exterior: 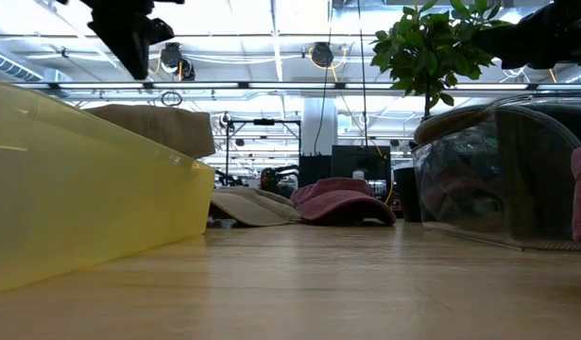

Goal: Pick & Place hat
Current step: Put the brown cap into the yellow bin

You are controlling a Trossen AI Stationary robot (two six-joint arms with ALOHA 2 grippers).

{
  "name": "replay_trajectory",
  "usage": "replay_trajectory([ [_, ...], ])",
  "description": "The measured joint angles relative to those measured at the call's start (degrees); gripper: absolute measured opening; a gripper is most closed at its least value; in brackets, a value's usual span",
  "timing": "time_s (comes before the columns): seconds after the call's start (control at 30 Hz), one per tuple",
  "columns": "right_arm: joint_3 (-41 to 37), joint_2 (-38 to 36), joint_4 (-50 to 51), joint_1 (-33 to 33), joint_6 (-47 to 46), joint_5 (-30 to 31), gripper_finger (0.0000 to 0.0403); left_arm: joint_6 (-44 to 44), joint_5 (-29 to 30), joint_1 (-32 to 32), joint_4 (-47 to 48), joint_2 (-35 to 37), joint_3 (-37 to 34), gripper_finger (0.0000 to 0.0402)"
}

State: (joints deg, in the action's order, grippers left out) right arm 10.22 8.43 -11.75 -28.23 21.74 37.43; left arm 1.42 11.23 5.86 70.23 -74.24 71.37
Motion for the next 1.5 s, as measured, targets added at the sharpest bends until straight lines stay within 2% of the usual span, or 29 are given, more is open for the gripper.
replay_trajectory([
  [0.17, 0.0, 0.0, 0.0, 0.01, 0.0, 0.02, 0.0, 4.34, -4.27, 0.67, -0.4, -0.02, 0.02, 0.0004],
  [0.43, 0.0, 0.0, 0.0, 0.02, 0.0, 0.0, 0.0, 4.45, -4.29, 0.81, -0.32, 0.01, 0.02, 0.0004],
  [0.63, 0.0, 0.0, 0.0, 0.0, 0.0, 0.0, 0.0, 4.08, -3.0, 0.81, -0.39, 0.01, 0.02, 0.0005],
  [0.7, 0.0, 0.0, 0.0, 0.0, 0.0, 0.0, 0.0, 1.89, -0.47, 0.52, -1.12, 0.01, 0.02, 0.0004],
  [0.8, 0.0, 0.0, -0.04, 0.0, 0.0, 0.0, 0.0, -1.33, 4.09, -1.65, -4.25, -0.46, 0.12, 0.0009],
  [0.93, 0.0, 0.01, -0.21, 0.01, 0.0, 0.0, 0.0, 0.96, 3.36, -5.64, -7.52, -2.64, 1.16, 0.0004],
  [1.17, -0.02, 0.02, -0.26, 0.02, 0.24, -0.08, 0.0, 9.98, 0.92, -11.57, -10.71, -11.46, 5.03, 0.0004],
  [1.4, -0.02, 0.01, 0.01, 0.02, 0.4, -0.11, 0.0, 14.41, -0.25, -16.76, -16.07, -26.04, 15.39, 0.0012],
  [1.5, -0.02, 0.02, 0.19, 0.02, 0.42, -0.15, 0.0, 14.72, -6.29, -18.97, -15.75, -31.44, 20.08, 0.0012],
])
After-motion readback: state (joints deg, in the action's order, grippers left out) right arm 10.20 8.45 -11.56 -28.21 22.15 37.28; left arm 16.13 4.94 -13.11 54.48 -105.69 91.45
